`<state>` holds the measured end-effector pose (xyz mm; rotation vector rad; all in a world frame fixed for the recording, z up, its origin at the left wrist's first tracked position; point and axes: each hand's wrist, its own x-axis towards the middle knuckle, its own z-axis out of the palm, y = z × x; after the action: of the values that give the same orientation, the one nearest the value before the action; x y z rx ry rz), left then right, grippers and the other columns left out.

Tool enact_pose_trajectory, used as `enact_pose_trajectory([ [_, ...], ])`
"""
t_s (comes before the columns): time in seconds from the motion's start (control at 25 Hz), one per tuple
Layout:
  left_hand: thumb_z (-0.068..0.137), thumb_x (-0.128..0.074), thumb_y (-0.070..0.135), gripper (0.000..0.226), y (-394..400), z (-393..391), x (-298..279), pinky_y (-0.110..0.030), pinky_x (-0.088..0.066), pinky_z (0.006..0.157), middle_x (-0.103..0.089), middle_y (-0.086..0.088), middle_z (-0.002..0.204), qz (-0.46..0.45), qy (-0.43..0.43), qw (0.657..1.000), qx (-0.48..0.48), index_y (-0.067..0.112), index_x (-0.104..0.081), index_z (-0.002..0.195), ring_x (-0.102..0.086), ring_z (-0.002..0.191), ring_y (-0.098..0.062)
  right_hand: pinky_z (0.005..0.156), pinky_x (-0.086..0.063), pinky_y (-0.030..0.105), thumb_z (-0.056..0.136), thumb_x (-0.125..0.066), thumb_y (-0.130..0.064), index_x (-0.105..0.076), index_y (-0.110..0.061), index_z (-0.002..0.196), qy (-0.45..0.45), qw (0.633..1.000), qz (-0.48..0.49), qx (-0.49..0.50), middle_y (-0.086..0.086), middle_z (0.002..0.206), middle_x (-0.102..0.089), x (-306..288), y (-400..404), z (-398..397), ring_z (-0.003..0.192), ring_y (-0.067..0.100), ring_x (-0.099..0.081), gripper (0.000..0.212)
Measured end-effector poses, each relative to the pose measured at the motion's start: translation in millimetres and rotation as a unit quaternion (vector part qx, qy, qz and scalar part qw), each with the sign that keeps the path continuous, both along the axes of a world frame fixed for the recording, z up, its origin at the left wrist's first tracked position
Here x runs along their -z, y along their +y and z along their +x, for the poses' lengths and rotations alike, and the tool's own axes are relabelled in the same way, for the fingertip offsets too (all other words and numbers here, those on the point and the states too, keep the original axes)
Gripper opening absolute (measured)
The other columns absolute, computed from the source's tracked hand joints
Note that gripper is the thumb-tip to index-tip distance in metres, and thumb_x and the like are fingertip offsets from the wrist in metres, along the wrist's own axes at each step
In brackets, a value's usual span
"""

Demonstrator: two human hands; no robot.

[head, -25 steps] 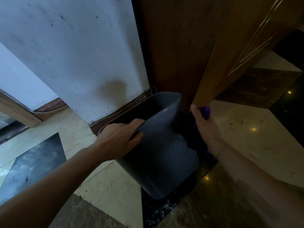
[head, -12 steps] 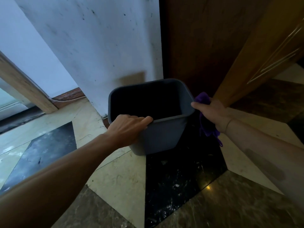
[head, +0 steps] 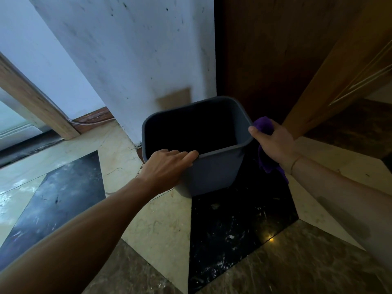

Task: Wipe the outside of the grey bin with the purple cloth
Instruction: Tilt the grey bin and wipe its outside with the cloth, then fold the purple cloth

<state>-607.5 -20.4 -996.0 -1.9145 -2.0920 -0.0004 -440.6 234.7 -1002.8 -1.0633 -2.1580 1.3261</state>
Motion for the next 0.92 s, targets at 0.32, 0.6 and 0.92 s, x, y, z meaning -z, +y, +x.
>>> enact_pose_trajectory([
  [0.32,0.096,-0.040,0.044,0.043,-0.3,19.4,-56.4,-0.042,-0.048,0.074,-0.063,-0.006,0.113,0.071,-0.056,0.989,-0.118,0.015,-0.059,0.122,-0.057,0.094,-0.027,0.083,-0.048,0.030,0.093,-0.061,-0.047,-0.065,-0.042,0.100,0.076,0.997,-0.030,0.017,-0.015,0.087,-0.067,-81.0,-13.6,36.1,0.086,0.011,-0.065,0.010],
  [0.6,0.085,-0.064,0.036,0.063,40.4,72.9,-286.0,-0.033,-0.050,0.093,-0.054,0.002,0.135,0.076,-0.722,0.680,-0.105,0.036,-0.038,0.143,-0.053,0.122,-0.018,0.102,-0.050,0.044,0.098,-0.047,-0.029,-0.053,-0.036,0.142,0.158,0.852,-0.425,-0.262,-0.003,0.143,-0.059,-312.2,-47.0,50.7,0.128,0.023,-0.059,0.044],
  [0.92,0.074,-0.072,0.006,0.045,18.4,75.0,-578.2,-0.038,-0.057,0.078,-0.073,-0.012,0.110,0.150,-0.847,0.497,-0.110,0.016,-0.063,0.117,-0.069,0.100,-0.031,0.097,-0.053,0.043,0.092,-0.060,-0.015,-0.062,-0.030,0.134,0.172,0.866,-0.400,-0.246,0.011,0.134,-0.066,-590.2,-64.3,51.7,0.123,0.029,-0.062,0.045],
])
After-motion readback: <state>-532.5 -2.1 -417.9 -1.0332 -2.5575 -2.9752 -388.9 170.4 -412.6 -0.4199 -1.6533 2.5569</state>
